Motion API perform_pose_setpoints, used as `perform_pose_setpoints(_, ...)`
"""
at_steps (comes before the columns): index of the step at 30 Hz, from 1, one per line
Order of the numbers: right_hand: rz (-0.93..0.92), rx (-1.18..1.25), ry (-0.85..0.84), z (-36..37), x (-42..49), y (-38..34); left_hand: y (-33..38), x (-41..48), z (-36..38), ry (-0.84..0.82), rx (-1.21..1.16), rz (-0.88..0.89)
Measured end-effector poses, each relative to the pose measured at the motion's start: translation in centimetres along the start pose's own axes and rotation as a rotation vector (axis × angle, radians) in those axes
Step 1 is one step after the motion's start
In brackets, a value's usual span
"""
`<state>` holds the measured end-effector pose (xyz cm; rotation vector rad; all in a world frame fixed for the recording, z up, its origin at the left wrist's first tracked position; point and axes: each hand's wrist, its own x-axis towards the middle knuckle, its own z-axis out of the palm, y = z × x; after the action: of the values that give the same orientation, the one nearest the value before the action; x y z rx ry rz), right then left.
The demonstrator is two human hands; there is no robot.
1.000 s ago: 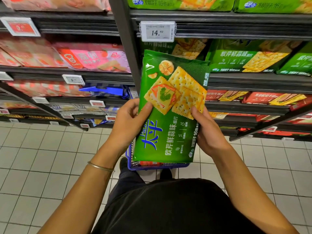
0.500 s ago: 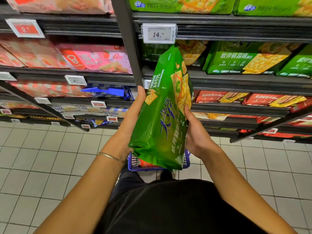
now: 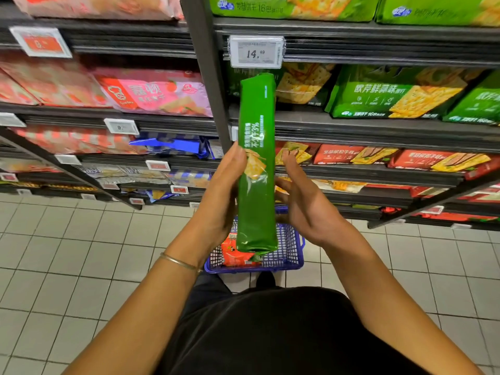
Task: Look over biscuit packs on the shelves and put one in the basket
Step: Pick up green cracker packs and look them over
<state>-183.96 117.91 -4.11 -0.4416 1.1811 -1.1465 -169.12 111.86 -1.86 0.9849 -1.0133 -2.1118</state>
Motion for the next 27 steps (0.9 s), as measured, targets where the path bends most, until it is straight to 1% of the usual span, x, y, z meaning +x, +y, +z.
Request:
perform_pose_setpoints(2, -0.016, 0.062, -0.026, 0.5, -0.1, -0.3, -0.3, 0.0, 0.4, -0.035, 0.15, 0.102)
perform_pose_setpoints(4, -0.025, 0.134, -0.017, 0.6, -0.4, -0.6, -0.5, -0.1, 0.6, -0.051, 0.25, 0.155)
perform_pose_setpoints(6, -0.014, 0.202, -0.028, 0.5, -0.7, -0.9, -0.4, 0.0, 0.7, -0.042, 0.283, 0.153)
perform_pose_setpoints(10, -0.071, 0.305, -0.133, 0.3, -0.7, -1.3, -0.4, 0.5, 0.2, -0.027, 0.339, 0.145)
perform_pose_setpoints(12, -0.09, 0.335, -0.185, -0.1, -0.7, -1.4, -0.5, 0.6, -0.1, 0.059, 0.388, 0.173)
perform_pose_setpoints(15, -0.084, 0.396, -0.174, -0.3, -1.0, -1.6, -0.8, 1.1, -1.0, 0.296, 0.365, 0.184)
perform_pose_setpoints(17, -0.039, 0.416, -0.107, 0.0, -1.8, -2.0, -0.9, 1.6, -1.6, 0.42, 0.387, 0.131)
perform_pose_setpoints(18, -0.046, 0.408, -0.044, -0.4, -2.5, -1.7, -0.9, 1.7, -2.0, 0.434, 0.404, 0.056)
perform_pose_setpoints(19, -0.045, 0.389, 0.012, -0.8, -3.5, -0.9, -0.9, 1.9, -2.4, 0.387, 0.382, -0.038)
perform_pose_setpoints(21, -0.019, 0.286, 0.247, -1.8, -5.7, 0.9, -0.9, 1.9, -3.0, 0.173, 0.166, -0.238)
perform_pose_setpoints(22, 0.002, 0.232, 0.309, -2.4, -6.4, 1.5, -0.9, 1.7, -3.1, 0.086, 0.022, -0.301)
perform_pose_setpoints(23, 0.026, 0.203, 0.322, -2.3, -6.5, 1.3, -1.1, 1.6, -3.3, 0.034, -0.1, -0.327)
perform_pose_setpoints(24, 0.015, 0.184, 0.252, -2.6, -5.8, 0.7, -1.3, 1.5, -3.4, 0.005, -0.188, -0.334)
perform_pose_setpoints(26, -0.022, 0.174, 0.068, -1.9, -3.3, -1.6, -1.7, 1.4, -3.7, 0.001, -0.267, -0.316)
perform_pose_setpoints(27, -0.045, 0.15, 0.051, -1.5, -2.3, -2.6, -1.8, 1.3, -4.0, 0.016, -0.279, -0.293)
